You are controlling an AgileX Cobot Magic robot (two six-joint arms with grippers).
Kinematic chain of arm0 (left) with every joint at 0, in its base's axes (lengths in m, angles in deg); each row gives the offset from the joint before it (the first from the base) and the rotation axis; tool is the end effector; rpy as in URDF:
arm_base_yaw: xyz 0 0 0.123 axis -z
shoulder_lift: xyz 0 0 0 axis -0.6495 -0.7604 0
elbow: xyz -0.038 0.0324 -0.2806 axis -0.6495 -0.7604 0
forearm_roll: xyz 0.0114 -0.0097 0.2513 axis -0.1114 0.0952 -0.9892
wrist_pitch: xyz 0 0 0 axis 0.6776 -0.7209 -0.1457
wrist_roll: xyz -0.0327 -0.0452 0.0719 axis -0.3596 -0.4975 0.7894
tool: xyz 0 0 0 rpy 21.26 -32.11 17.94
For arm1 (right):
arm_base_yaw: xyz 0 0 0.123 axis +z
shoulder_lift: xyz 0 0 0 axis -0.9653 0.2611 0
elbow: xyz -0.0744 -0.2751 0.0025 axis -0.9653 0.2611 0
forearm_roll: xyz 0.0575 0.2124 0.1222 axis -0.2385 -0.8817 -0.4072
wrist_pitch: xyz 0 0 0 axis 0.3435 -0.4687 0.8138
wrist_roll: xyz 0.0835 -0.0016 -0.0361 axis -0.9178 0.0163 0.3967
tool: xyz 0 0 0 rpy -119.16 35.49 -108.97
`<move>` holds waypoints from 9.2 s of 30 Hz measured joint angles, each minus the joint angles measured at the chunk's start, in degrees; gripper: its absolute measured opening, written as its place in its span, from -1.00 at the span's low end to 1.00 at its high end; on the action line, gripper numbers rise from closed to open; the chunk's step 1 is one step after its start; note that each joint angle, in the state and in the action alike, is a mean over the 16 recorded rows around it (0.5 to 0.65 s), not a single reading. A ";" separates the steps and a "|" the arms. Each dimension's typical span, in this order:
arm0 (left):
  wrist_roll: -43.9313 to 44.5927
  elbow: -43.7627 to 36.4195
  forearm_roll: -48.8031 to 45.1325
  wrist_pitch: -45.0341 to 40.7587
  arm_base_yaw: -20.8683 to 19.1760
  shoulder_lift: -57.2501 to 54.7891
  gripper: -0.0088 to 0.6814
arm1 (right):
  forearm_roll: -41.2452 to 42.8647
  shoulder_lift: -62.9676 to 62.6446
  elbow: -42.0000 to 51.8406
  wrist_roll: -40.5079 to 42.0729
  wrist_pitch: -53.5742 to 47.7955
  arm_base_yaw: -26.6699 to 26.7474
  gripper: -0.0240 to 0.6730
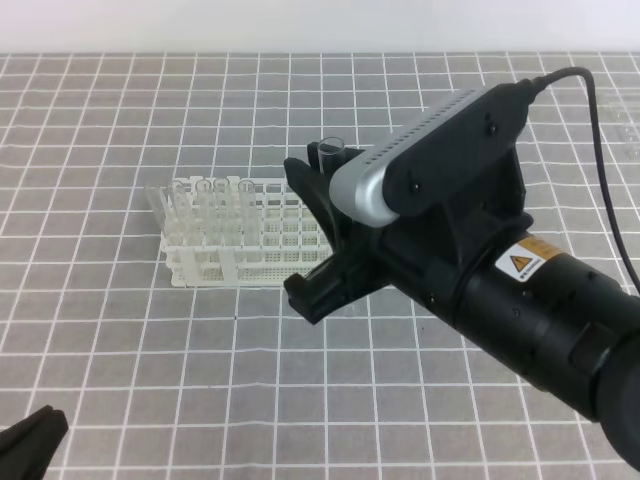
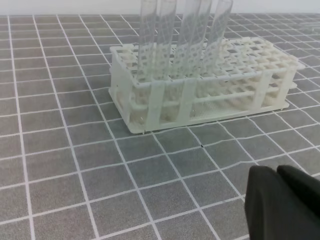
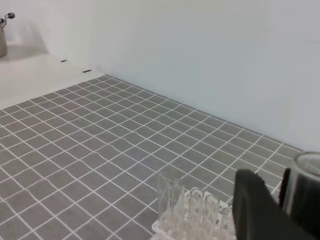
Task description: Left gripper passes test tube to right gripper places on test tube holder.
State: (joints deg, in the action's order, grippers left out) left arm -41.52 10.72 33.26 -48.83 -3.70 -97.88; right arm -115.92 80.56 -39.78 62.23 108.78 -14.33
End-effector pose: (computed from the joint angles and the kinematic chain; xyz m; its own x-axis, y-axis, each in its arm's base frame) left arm 0.0628 -0.0304 0.1889 -0.2370 0.0100 -0.9715 0.4513 0.8867 -0.1010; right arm 0.1651 0.2388 0.3478 -0.0356 -0.0489 -0.9982 -0.6913 0.7225 -0.0107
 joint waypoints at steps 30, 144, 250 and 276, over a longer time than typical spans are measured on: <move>-0.01 0.05 -0.36 -0.79 0.00 0.06 -0.97 | 55.32 10.71 3.37 -54.88 19.13 -13.85 -0.91; 0.01 -0.09 -1.20 -1.78 0.00 -0.06 -0.97 | 61.85 40.26 -21.06 -62.26 14.44 -19.37 -0.91; -0.01 0.09 -1.21 -4.34 0.01 0.01 -0.97 | 58.18 -73.10 51.62 -63.28 -29.62 -56.03 -0.93; -0.05 0.23 -1.17 -4.34 0.01 0.05 -0.97 | 46.81 -74.29 51.63 -47.01 -39.67 -56.06 -0.93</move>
State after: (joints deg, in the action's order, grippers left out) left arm -41.57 10.95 32.09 -53.17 -3.69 -97.83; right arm -69.11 6.27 11.85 15.22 69.11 -70.39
